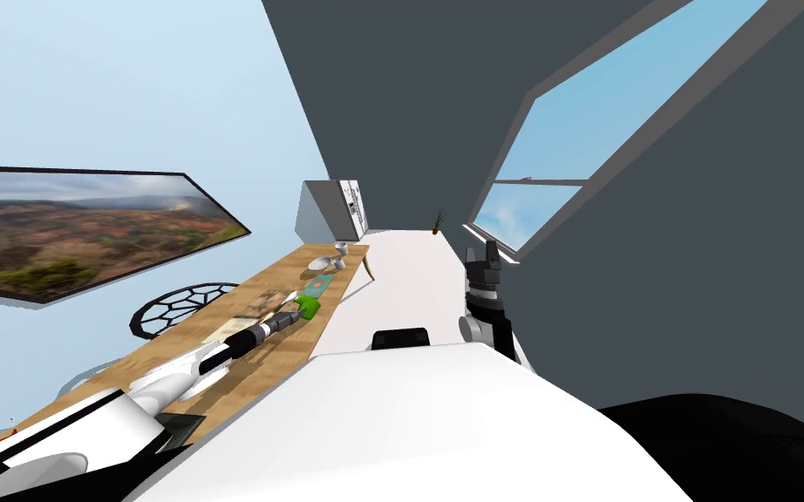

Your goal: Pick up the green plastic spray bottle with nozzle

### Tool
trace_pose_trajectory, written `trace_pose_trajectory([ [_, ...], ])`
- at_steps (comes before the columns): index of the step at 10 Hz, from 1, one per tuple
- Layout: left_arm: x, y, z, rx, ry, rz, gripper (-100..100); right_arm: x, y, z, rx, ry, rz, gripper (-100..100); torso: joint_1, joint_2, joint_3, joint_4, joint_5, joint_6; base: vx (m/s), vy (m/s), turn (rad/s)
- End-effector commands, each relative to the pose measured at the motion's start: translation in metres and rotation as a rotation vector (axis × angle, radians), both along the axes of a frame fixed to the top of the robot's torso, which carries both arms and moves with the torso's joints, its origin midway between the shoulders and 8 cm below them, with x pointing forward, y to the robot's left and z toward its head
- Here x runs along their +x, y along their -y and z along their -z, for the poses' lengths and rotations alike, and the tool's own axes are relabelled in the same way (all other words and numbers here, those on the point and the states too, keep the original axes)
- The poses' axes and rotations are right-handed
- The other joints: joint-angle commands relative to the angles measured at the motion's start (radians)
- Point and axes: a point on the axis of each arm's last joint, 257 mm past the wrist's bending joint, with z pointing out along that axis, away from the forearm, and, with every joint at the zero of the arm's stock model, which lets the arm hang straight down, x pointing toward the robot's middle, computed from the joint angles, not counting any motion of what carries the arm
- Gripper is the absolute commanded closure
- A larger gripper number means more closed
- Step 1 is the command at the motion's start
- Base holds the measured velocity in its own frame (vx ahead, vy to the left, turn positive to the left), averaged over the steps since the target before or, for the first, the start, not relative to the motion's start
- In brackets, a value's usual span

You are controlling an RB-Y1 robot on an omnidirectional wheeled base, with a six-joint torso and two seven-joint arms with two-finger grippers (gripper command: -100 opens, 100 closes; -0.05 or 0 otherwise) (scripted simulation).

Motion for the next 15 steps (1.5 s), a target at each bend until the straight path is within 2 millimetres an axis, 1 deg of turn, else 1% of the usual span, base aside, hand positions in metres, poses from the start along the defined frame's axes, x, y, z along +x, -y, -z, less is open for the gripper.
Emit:
trace_pose_trajectory([
  [1,0.000,0.000,0.000,0.000,0.000,0.000,100,0.000,0.000,0.000,0.000,0.000,0.000,0,0.000,0.000,0.000,0.000,0.000,0.000,0.000,0.000,0.000],
  [4,0.000,0.000,0.000,0.000,0.000,0.001,100,0.000,0.000,0.000,0.000,0.000,0.000,0,0.000,0.000,0.000,0.000,0.000,-0.001,0.000,0.000,0.000],
  [5,0.000,0.000,0.000,0.000,0.001,0.001,0,0.000,0.000,0.000,0.000,0.000,0.000,0,0.000,0.000,0.000,0.000,0.000,-0.001,0.000,0.000,0.000],
  [6,0.004,0.019,0.003,-0.025,0.000,0.042,100,0.000,0.000,0.000,0.000,0.000,0.000,0,0.000,0.000,0.000,0.000,0.000,-0.001,0.069,0.028,0.275],
  [7,0.002,0.020,0.005,-0.018,-0.010,0.052,100,0.000,0.000,0.000,0.000,0.000,0.000,0,0.001,-0.002,-0.001,-0.001,0.000,-0.003,0.125,0.022,0.251],
  [8,0.007,0.039,0.005,-0.047,0.000,0.086,100,0.000,0.000,0.000,0.000,0.000,0.000,0,0.002,-0.006,-0.003,-0.002,0.001,-0.002,0.175,0.046,0.387],
  [9,0.002,0.038,0.009,-0.031,-0.020,0.102,100,0.000,0.000,0.000,0.000,0.000,0.000,0,0.004,-0.009,-0.005,-0.002,0.001,-0.003,0.142,0.022,0.202],
  [10,0.004,0.041,0.008,-0.033,-0.017,0.107,100,0.000,0.000,0.000,0.000,0.000,0.000,0,0.003,-0.009,-0.006,-0.002,0.002,0.000,0.045,0.005,0.010],
  [11,-0.001,0.047,0.011,-0.039,-0.029,0.122,100,0.000,0.000,0.000,0.000,0.000,0.000,0,0.004,-0.008,-0.005,-0.002,0.004,0.003,0.083,0.034,0.316],
  [12,0.000,0.053,0.012,-0.036,-0.033,0.145,100,0.000,0.000,0.000,0.000,0.000,0.000,0,0.007,-0.009,-0.006,-0.003,0.004,-0.001,0.093,0.019,0.227],
  [13,0.005,0.061,0.010,-0.044,-0.022,0.162,100,0.000,0.000,0.000,0.000,0.000,0.000,0,0.007,-0.010,-0.006,-0.003,0.004,0.001,0.038,0.003,0.005],
  [14,0.005,0.061,0.010,-0.044,-0.022,0.162,100,0.000,0.000,0.000,0.000,0.000,0.000,0,0.006,-0.009,-0.006,-0.003,0.006,0.004,0.002,-0.004,-0.043],
  [15,-0.002,0.063,0.013,-0.042,-0.040,0.172,100,0.000,0.000,0.000,0.000,0.000,0.000,0,0.006,-0.008,-0.006,-0.003,0.007,0.005,0.077,0.006,0.299],
])
